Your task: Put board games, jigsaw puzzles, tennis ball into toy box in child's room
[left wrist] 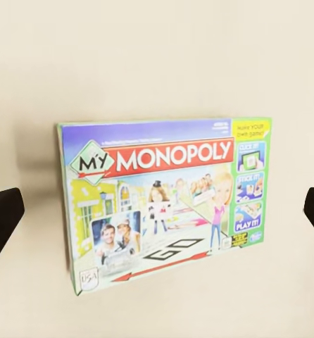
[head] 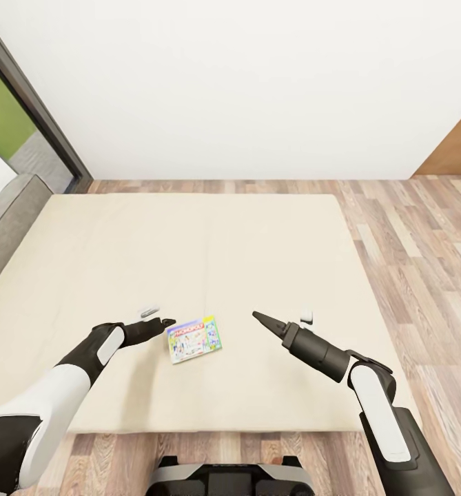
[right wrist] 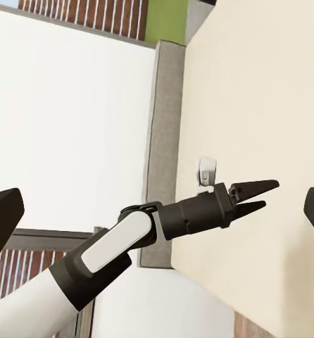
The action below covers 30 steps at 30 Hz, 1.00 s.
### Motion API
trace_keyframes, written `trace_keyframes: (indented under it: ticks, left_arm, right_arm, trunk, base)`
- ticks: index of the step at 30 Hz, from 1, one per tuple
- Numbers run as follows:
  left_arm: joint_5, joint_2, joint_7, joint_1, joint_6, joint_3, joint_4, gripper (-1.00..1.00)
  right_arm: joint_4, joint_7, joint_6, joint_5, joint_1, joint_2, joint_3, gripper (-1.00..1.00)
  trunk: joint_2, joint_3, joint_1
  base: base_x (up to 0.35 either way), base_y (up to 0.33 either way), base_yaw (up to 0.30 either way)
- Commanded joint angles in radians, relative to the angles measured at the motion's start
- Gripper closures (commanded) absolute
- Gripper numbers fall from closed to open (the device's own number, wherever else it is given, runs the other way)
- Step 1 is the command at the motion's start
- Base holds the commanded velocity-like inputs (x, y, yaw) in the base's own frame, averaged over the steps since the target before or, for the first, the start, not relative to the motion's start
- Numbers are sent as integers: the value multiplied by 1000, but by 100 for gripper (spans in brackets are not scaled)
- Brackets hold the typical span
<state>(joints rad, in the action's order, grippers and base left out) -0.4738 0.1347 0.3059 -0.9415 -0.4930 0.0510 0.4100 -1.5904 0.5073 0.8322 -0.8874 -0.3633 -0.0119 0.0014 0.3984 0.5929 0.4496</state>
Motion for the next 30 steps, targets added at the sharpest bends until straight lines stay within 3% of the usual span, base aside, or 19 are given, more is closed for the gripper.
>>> trace_keyframes:
  ticks: [1, 30]
  left_arm:
    - [-8, 1, -1, 0, -4, 5, 1, -100]
    - [-8, 0, 1, 0, -2, 6, 4, -100]
  right_arm:
    - [0, 0, 4, -2, -1, 0, 0, -100]
    - [0, 0, 2, -2, 0, 0, 1, -100]
  trunk:
    - [2, 3, 0]
    - [2, 50, 0]
  base:
    - [0, 0, 0]
    - [0, 0, 0]
